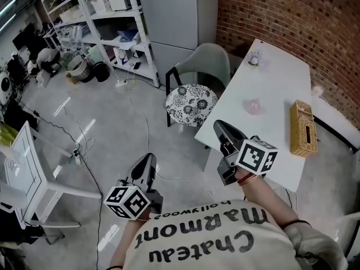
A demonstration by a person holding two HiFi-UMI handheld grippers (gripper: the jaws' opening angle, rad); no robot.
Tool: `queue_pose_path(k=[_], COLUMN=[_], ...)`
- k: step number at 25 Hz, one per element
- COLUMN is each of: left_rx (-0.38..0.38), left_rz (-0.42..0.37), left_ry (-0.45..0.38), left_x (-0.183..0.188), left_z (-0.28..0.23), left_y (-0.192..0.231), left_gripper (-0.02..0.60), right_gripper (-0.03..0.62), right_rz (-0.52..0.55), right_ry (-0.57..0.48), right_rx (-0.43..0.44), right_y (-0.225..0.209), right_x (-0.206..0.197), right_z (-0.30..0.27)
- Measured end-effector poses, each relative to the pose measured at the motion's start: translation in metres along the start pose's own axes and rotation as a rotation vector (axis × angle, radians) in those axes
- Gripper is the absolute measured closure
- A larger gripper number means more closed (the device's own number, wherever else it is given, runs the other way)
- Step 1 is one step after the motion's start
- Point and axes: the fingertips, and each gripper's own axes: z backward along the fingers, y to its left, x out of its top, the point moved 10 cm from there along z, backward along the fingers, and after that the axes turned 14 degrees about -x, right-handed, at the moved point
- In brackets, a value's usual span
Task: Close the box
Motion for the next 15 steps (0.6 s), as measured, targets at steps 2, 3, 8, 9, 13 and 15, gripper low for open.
queue_pose_path(k=[2,3,8,9,13,15], left_rx=[0.007,0.011,0.048,0.055,0.074,0.083], left_rz=[-0.001,-0.001,0.011,0.016,0.032,0.034], left_ry=[-0.004,-0.007,-0.03,-0.034,-0.046,-0.049], left_x=[-0.001,-0.002,-0.001,0.0,-0.001,-0.003], left_z=[-0.001,-0.001,-0.006,-0.008,-0.013,-0.014], left_y=[-0.003,-0.005,-0.011,-0.012,-0.018,-0.02], left_gripper=[0.581,0.581,0.581,0.581,0.581,0.581], right_gripper=[0.591,0.591,0.591,0.591,0.591,0.591], right_rz=[0.072,0.093,0.13,0.141,0.16,0.168], right_ry=[0.005,0.009,0.049,0.055,0.089,0.101], right_rx=[-0.02,-0.026,-0.006,-0.003,0.007,0.01], right_y=[-0.001,-0.002,-0.007,-0.008,-0.012,-0.015], right_x=[0.001,0.001,0.01,0.013,0.02,0.023], right_z=[0.0,0.0,-0.008,-0.009,-0.013,-0.011])
